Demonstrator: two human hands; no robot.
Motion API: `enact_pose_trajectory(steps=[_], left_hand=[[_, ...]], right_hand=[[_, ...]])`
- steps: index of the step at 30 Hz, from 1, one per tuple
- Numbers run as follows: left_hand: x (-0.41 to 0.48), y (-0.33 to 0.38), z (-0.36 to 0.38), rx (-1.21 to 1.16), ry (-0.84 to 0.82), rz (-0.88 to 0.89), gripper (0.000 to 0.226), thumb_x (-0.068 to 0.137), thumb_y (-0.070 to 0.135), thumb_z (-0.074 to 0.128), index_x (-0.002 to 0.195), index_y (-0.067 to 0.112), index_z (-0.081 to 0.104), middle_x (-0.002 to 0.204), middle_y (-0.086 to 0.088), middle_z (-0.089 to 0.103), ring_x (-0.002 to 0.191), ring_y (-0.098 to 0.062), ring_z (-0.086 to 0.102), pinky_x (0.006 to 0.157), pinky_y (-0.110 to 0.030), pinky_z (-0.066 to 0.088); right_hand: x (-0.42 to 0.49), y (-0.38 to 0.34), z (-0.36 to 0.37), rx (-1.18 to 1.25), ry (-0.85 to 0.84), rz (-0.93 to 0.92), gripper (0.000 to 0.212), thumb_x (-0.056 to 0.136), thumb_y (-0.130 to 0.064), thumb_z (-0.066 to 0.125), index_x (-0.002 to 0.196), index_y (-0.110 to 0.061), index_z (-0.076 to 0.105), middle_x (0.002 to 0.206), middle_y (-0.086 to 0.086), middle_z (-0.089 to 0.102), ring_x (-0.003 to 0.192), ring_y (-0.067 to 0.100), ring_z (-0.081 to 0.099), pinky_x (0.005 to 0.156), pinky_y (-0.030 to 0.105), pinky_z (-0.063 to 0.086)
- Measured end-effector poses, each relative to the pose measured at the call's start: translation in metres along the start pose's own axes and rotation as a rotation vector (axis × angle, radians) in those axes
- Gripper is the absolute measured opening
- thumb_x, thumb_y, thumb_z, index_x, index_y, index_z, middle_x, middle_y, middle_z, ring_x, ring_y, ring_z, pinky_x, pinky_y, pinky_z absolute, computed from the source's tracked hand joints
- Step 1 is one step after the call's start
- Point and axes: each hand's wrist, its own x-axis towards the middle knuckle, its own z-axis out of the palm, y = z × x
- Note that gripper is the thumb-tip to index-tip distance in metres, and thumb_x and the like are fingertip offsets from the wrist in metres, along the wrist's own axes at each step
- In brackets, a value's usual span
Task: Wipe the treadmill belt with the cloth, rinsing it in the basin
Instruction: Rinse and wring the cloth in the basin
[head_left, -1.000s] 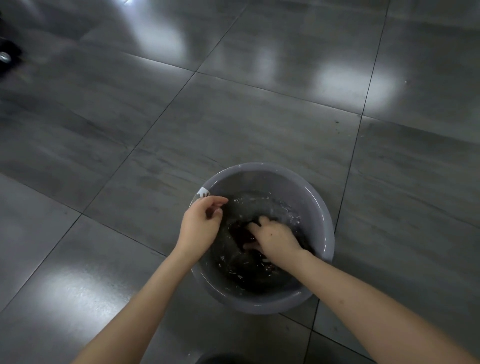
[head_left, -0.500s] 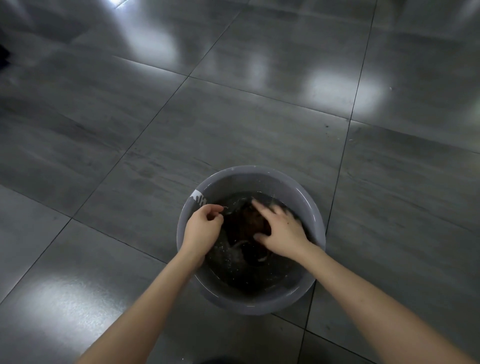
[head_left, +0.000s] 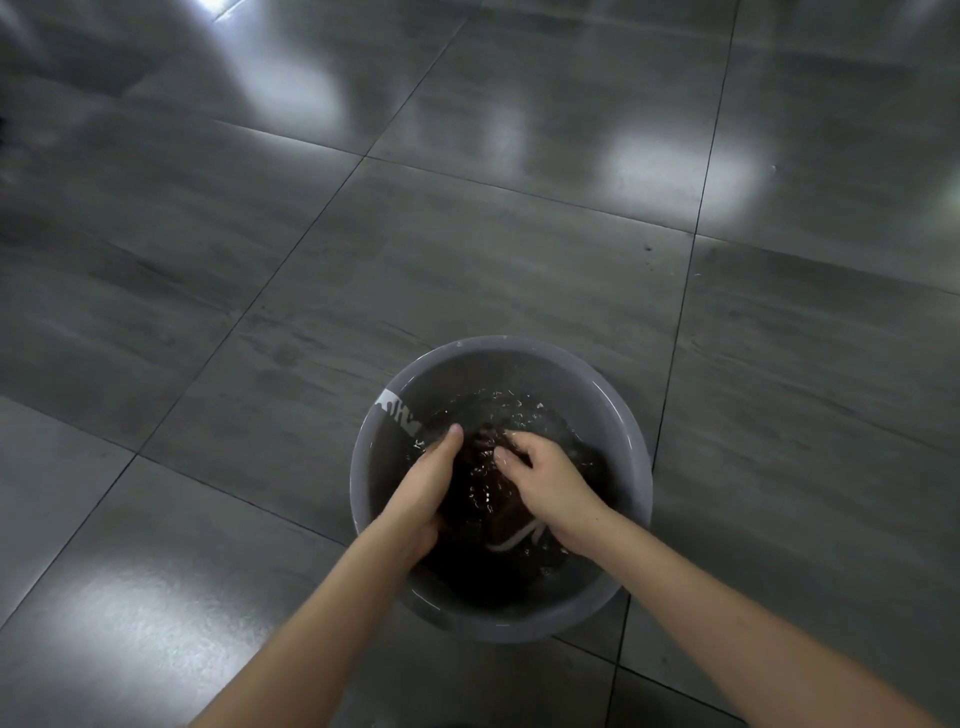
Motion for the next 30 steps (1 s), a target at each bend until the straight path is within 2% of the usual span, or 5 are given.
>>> enact_pose_trajectory(steps=[10,16,22,26,30], left_hand=[[0.002,-0.002,0.028,-0.313,0.093,0.080,0.057,0.083,0.060,0.055,0.101,0.008,0.068,0.085,-0.009,0.072,0.077,-0.020,0.070,0.069,-0.032,0.053],[0.005,-0.009,0.039,-0.059,0.294,0.209,0.044,0.098,0.046,0.040,0.100,0.007,0.060,0.092,-0.009,0.067,0.089,-0.024,0.064,0.082,-0.039,0.053],[0.011,-0.010,0.008,0.029,0.259,0.202,0.049,0.097,0.050,0.038,0.134,0.020,0.043,0.126,-0.003,0.055,0.116,-0.024,0.053,0.102,-0.046,0.042],[0.007,-0.004,-0.014,0.144,0.214,0.218,0.048,0.098,0.048,0.036,0.139,0.024,0.042,0.134,0.001,0.052,0.124,-0.020,0.048,0.108,-0.043,0.037],[-0.001,0.000,-0.008,0.193,0.173,0.246,0.045,0.099,0.047,0.036,0.136,0.024,0.047,0.128,0.004,0.056,0.116,-0.014,0.051,0.104,-0.036,0.039]], right_hand=[[-0.012,0.000,0.025,-0.593,0.398,-0.564,0.046,0.096,-0.044,0.030,0.070,-0.017,0.057,0.063,-0.004,0.061,0.056,0.010,0.057,0.054,0.022,0.042],[0.009,0.007,0.011,-0.955,0.319,-0.349,0.071,0.096,-0.043,0.002,0.091,-0.009,0.064,0.087,0.010,0.070,0.080,0.028,0.067,0.062,0.030,0.040],[0.023,0.014,-0.010,-1.048,0.230,0.029,0.056,0.098,-0.049,0.032,0.136,-0.009,0.032,0.132,0.019,0.041,0.120,0.036,0.042,0.090,0.042,0.042],[0.011,0.027,-0.005,-1.278,-0.094,-0.127,0.073,0.090,-0.033,0.057,0.148,-0.024,0.013,0.138,0.014,0.030,0.122,0.034,0.035,0.093,0.044,0.041],[0.007,0.005,-0.013,-0.951,-0.011,-0.038,0.070,0.087,-0.007,0.056,0.146,-0.020,0.021,0.131,0.017,0.043,0.118,0.035,0.047,0.094,0.040,0.042]])
